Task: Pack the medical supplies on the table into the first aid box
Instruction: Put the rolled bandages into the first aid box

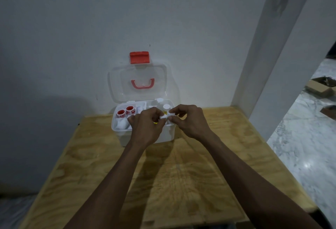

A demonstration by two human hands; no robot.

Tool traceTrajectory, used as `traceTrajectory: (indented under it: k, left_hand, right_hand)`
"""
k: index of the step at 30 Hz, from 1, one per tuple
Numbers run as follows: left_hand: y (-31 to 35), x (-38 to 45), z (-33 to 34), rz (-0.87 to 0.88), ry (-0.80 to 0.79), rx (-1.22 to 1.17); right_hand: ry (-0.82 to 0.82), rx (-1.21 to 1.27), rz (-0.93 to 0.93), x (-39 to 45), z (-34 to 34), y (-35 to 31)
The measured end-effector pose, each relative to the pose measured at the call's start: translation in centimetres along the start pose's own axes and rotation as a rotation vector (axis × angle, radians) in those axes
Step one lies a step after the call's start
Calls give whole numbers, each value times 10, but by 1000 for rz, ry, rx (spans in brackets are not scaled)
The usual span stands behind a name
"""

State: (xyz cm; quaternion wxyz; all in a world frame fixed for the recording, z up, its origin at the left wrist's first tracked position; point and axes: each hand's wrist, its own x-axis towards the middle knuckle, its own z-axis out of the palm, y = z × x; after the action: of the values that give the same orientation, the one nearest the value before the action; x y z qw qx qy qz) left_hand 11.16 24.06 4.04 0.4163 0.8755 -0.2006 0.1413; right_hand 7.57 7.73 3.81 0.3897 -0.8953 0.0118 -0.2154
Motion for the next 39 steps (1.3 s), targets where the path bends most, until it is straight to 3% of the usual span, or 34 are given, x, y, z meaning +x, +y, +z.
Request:
traceTrajectory:
  k: [26, 39]
  left_hand:
    - [0, -1, -1, -41, 15, 3]
    - [-3, 21, -55, 0, 177, -65]
  right_hand:
    - [-2, 18, 16, -2, -5, -2]
    - [181, 117, 1, 39, -21, -46]
